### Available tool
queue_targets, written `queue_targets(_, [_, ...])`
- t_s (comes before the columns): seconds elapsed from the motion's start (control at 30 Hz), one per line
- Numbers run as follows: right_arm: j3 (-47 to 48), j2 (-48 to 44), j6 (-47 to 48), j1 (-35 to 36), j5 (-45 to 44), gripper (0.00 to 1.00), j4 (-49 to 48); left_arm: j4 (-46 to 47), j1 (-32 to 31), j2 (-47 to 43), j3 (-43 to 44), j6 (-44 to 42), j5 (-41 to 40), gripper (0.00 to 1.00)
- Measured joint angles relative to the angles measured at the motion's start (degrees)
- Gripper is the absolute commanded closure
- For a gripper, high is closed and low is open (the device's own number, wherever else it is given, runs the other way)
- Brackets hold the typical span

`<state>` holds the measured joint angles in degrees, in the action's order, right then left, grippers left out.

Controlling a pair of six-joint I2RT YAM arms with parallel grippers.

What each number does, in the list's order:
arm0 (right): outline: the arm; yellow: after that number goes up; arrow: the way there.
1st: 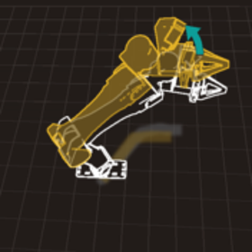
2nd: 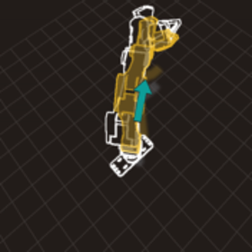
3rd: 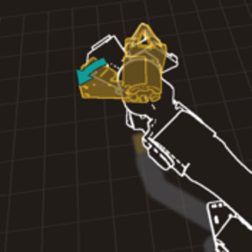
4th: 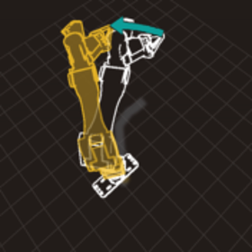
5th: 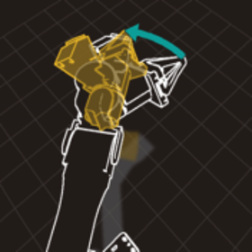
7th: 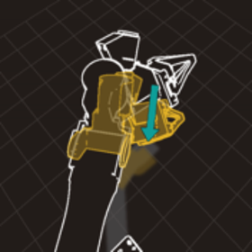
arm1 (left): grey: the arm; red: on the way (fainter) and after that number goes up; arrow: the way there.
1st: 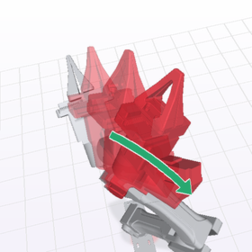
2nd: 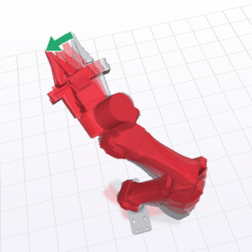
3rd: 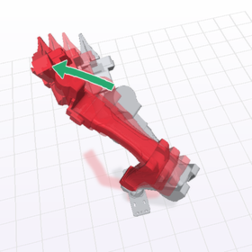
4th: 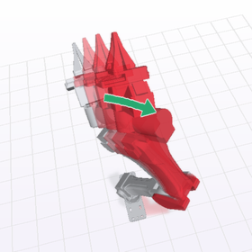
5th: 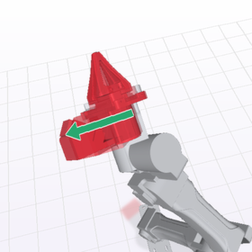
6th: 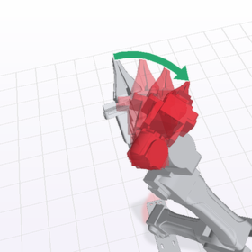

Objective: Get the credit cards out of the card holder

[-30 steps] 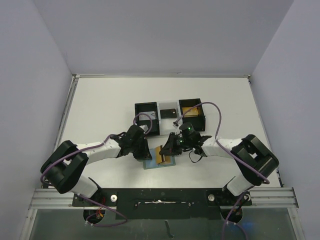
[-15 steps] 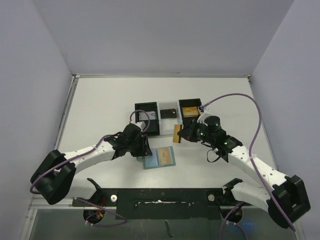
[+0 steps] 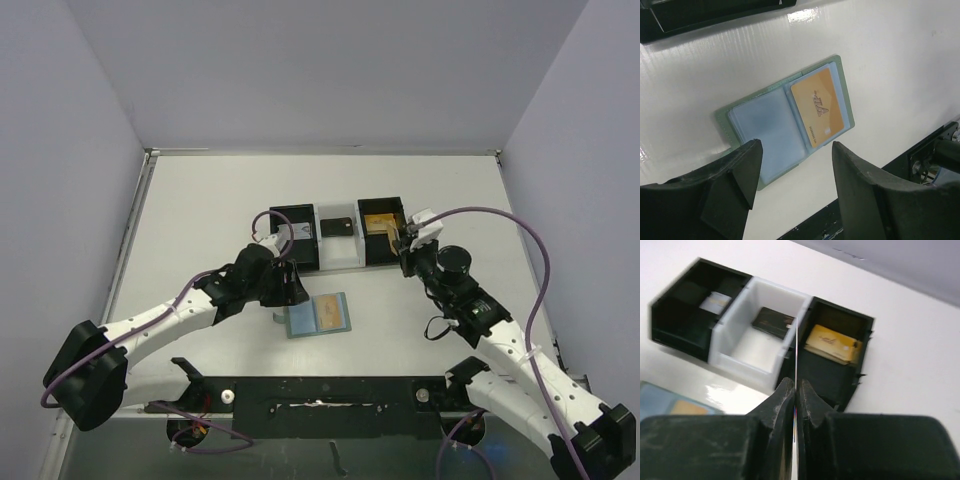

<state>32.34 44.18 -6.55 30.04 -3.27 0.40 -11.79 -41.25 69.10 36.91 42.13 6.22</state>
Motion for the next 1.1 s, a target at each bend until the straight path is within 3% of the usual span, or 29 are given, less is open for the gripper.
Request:
queue_targets(0.17, [1.6,5.1,18.7,-0.7,-3.7,1.0,0.7,0.0,0.0,-0.2,0.0,-0.3,-0.3,0.41])
queue_targets(0.37, [5.4,17.1,34.9,-7.7,3.1,1.0,0.9,0.0,0.1,-0.3,0.0,-1.0,-0.3,0.39])
queue_targets(0.5, [7.6,22.7,41.5,-13.2,10.4,1.0,0.5,0.0,0.2,-0.7,0.0,-1.2,-0.3,0.36])
queue_targets(0.7, [14.3,31.9,49.6,-14.2,18.1,1.0,-0.7,0.0,0.8,-2.1,0.0,-1.5,-0.2,0.33])
queue_targets(1.1, [20.9,45.2,58.0,-14.2,20.0,1.0,-1.0,0.1,1.6,-2.7,0.0,-2.0,0.4,0.32])
